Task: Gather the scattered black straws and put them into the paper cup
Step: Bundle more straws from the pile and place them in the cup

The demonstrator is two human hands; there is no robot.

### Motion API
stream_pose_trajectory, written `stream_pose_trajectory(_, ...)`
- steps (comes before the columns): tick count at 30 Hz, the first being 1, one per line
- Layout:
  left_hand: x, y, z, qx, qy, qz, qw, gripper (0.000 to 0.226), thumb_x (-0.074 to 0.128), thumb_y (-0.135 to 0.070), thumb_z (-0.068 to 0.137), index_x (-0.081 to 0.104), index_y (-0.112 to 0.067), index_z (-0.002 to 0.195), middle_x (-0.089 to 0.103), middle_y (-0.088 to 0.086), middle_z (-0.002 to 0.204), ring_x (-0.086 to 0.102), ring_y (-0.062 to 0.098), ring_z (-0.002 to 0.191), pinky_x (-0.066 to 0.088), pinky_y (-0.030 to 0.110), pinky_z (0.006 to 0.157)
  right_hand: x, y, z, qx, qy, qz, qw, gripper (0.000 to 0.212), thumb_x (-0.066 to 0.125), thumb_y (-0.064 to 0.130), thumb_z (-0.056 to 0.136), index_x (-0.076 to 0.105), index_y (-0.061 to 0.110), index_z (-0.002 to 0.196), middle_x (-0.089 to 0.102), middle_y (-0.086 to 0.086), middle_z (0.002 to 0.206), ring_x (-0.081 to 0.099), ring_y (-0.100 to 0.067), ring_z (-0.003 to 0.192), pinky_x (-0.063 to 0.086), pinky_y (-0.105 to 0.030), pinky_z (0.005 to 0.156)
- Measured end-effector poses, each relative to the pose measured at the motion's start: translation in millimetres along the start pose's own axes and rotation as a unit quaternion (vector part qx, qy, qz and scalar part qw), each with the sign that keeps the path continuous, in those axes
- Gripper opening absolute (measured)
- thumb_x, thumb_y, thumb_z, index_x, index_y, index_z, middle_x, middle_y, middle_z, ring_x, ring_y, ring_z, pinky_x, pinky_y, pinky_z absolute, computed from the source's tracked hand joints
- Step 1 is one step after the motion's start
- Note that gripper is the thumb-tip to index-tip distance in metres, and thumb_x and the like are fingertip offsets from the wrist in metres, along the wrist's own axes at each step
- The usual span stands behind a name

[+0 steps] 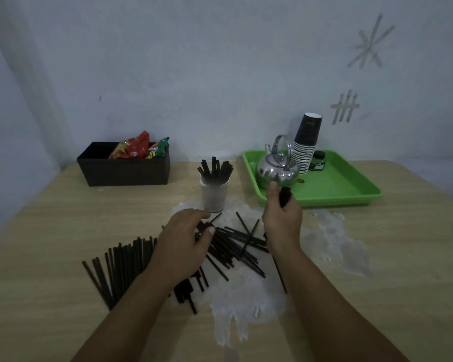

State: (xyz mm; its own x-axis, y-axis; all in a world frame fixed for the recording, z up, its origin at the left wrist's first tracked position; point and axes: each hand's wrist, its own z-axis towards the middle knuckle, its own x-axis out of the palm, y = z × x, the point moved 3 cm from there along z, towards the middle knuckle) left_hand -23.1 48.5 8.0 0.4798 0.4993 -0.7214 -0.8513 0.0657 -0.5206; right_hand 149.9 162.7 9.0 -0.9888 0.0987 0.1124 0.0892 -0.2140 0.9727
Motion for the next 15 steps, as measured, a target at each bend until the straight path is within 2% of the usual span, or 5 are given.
stream_pose_trajectory(2,-5.7,6.9,11.2,-0.013,-0.011,0.015,1.0,0.034,0.056,-0.03,0.091,0.057,-0.02,0.124,0.058,-0.001,0.127,0.046,0.017,0.121,0.031,0.026,0.097,7.7,7.7,8.6,0.016,-0.005,0.049,0.999,0.033,0.057,0.057,0.089,0.063,0.031,0.07,0.048,0.013,0.056,0.042,-0.008,0.054,0.035,-0.029,0.054)
stream_pose_trajectory(5,-10.4,12.9,31.1,-0.014,-0.017,0.016,1.0,0.041,0.053,-0.023,0.092,0.048,-0.018,0.133,0.051,0.001,0.137,0.042,0.019,0.126,0.027,0.025,0.099,27.5,25.8,18.9,0.015,0.01,0.123,0.992,0.035,0.049,0.044,0.099,0.056,0.022,0.072,0.043,0.007,0.054,0.04,-0.01,0.048,0.035,-0.029,0.047)
stream_pose_trajectory(10,-7.2,17.7,56.0,0.042,0.001,0.017,0.999,0.049,0.052,-0.01,0.09,0.041,-0.017,0.137,0.044,0.003,0.144,0.04,0.02,0.128,0.027,0.025,0.102,67.3,44.5,37.8,-0.002,0.024,0.184,0.983,0.038,0.044,0.039,0.102,0.045,0.016,0.072,0.045,0.006,0.05,0.043,-0.01,0.043,0.039,-0.026,0.044)
stream_pose_trajectory(13,-2.2,24.6,62.6,0.051,0.005,0.028,0.998,0.051,0.052,-0.008,0.088,0.042,-0.015,0.138,0.042,0.004,0.145,0.04,0.022,0.128,0.026,0.025,0.102,85.5,46.6,47.3,0.015,0.014,0.205,0.979,0.039,0.042,0.039,0.102,0.044,0.016,0.071,0.048,0.005,0.05,0.048,-0.012,0.047,0.047,-0.027,0.05)
stream_pose_trajectory(15,0.2,27.8,64.3,0.057,0.006,0.033,0.998,0.051,0.052,-0.007,0.088,0.043,-0.016,0.138,0.043,0.002,0.145,0.042,0.022,0.127,0.028,0.027,0.101,94.5,44.2,53.4,0.019,0.001,0.205,0.979,0.04,0.042,0.041,0.102,0.045,0.015,0.072,0.052,0.003,0.053,0.054,-0.015,0.054,0.053,-0.032,0.063)
